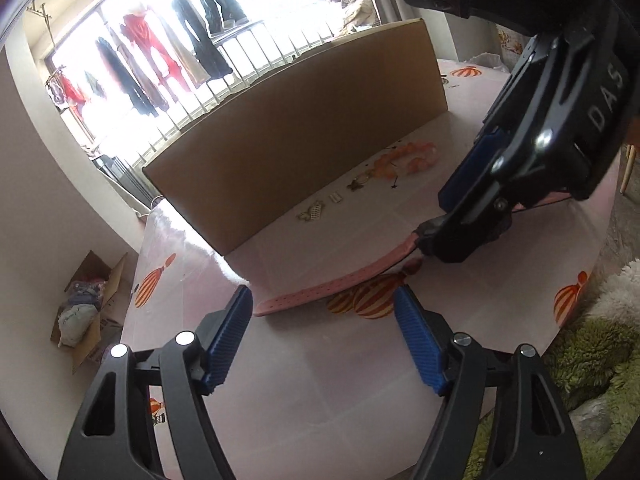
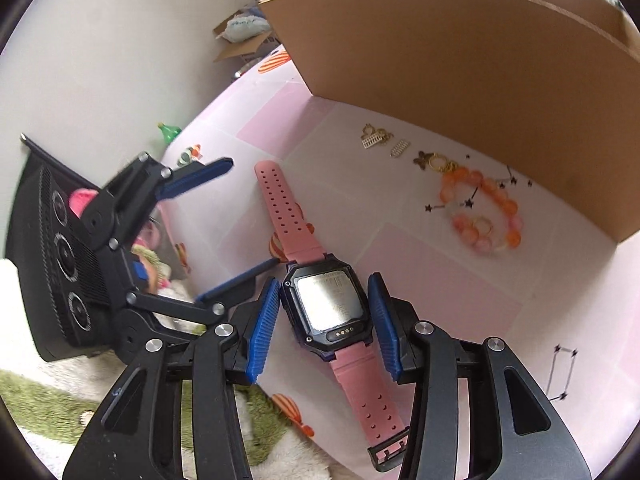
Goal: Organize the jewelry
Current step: 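Lower the right tool onto the pink-strap watch and grasp its strap, then carry the watch over the box with the right tool and release it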
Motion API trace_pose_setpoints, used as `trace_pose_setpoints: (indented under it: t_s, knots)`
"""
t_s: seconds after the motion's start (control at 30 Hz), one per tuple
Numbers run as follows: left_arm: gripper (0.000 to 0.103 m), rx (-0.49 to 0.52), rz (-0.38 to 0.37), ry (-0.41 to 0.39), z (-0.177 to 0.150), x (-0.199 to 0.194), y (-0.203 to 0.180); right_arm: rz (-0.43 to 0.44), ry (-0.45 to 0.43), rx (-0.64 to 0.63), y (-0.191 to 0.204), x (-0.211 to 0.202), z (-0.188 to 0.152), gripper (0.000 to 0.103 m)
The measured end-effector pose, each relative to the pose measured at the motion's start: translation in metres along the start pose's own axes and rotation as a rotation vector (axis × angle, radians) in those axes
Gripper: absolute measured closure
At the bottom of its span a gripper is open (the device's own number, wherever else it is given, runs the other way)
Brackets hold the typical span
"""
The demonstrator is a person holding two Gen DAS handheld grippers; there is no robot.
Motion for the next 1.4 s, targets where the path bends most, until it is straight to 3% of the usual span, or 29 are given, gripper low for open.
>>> trace_pose_setpoints:
  t_s: [0.13, 0.3, 0.37, 0.53, 0.8, 1.13, 1.3, 1.4]
  knots:
    - [0.048, 0.028, -0.024, -0.003, 0.003, 0.002, -0.006, 0.080, -0.008, 0.043, 0.003, 0.001, 0.002, 0.061]
    - [0.082, 0.012, -0.080, 0.017, 0.005, 0.010, -0.004, 0.125, -0.037, 0.061, 0.000, -0.003, -0.001, 0.061]
    - [0.086, -0.014, -0.110, 0.029, 0.007, 0.013, -0.001, 0.131, -0.054, 0.077, -0.001, -0.006, -0.001, 0.060]
    - [0.088, -0.129, -0.231, 0.071, 0.009, 0.018, 0.007, 0.096, -0.091, 0.109, -0.003, -0.017, -0.010, 0.059]
    - [0.088, -0.303, -0.375, 0.141, 0.012, 0.025, 0.019, -0.085, -0.125, 0.021, 0.008, -0.028, -0.035, 0.059]
    - [0.088, -0.363, -0.437, 0.176, 0.014, 0.026, 0.022, -0.406, -0.120, -0.207, 0.024, -0.028, -0.055, 0.063]
    - [0.088, -0.405, -0.470, 0.186, 0.013, 0.029, 0.027, -0.435, -0.127, -0.197, 0.020, -0.027, -0.060, 0.076]
    - [0.088, -0.409, -0.472, 0.185, 0.013, 0.030, 0.027, -0.438, -0.136, -0.164, 0.015, -0.029, -0.056, 0.078]
Point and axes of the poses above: each gripper's, at about its wrist camera, not at the fingertips, and x roughly the way its jaws point, y to its left, z to its top, the point moved 6 cm from there along x, roughly the way its jaws point, and after that the axes turned 1 degree about y, right-handed, at the moved point
